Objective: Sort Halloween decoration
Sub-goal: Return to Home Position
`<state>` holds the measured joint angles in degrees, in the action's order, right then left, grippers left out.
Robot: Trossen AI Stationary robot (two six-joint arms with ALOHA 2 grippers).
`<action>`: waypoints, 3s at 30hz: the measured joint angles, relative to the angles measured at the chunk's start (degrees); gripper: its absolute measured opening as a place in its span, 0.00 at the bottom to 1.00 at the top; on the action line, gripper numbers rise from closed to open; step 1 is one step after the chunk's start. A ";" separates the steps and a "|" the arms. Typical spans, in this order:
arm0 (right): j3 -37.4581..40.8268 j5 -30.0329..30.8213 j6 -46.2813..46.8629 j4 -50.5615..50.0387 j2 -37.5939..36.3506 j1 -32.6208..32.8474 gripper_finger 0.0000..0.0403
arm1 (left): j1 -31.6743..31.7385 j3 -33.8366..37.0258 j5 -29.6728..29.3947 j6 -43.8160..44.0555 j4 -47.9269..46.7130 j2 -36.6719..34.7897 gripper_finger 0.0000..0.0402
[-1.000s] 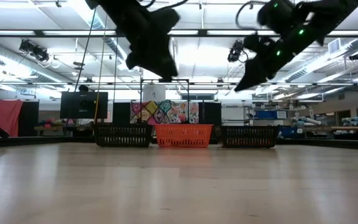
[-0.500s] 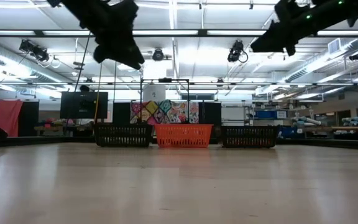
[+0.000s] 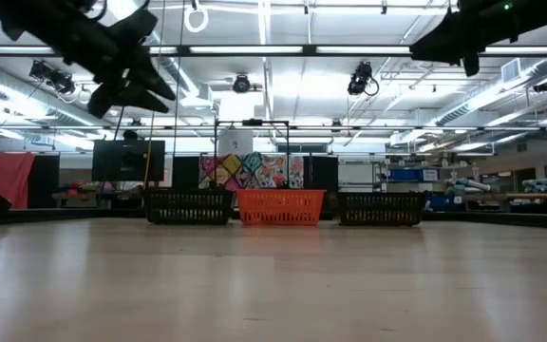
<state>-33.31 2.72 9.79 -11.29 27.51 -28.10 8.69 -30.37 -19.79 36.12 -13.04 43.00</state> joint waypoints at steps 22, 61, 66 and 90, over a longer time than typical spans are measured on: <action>15.87 0.65 13.37 3.63 -18.57 0.04 0.25 | 0.26 13.84 -4.02 10.87 -3.61 -32.44 0.31; 29.06 7.95 40.92 2.23 -26.11 2.15 0.23 | -5.76 29.74 7.55 10.05 17.82 -42.38 0.31; 29.01 14.40 30.96 1.34 -25.27 1.75 0.23 | -5.56 29.74 4.26 6.38 15.74 -42.26 0.31; 28.99 12.48 -12.78 2.63 -24.51 1.62 0.23 | -5.55 29.68 4.26 -16.20 15.47 -41.87 0.31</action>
<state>-4.32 15.20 -2.98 -8.67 3.01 -26.48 3.14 -0.69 -15.53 19.92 2.44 1.13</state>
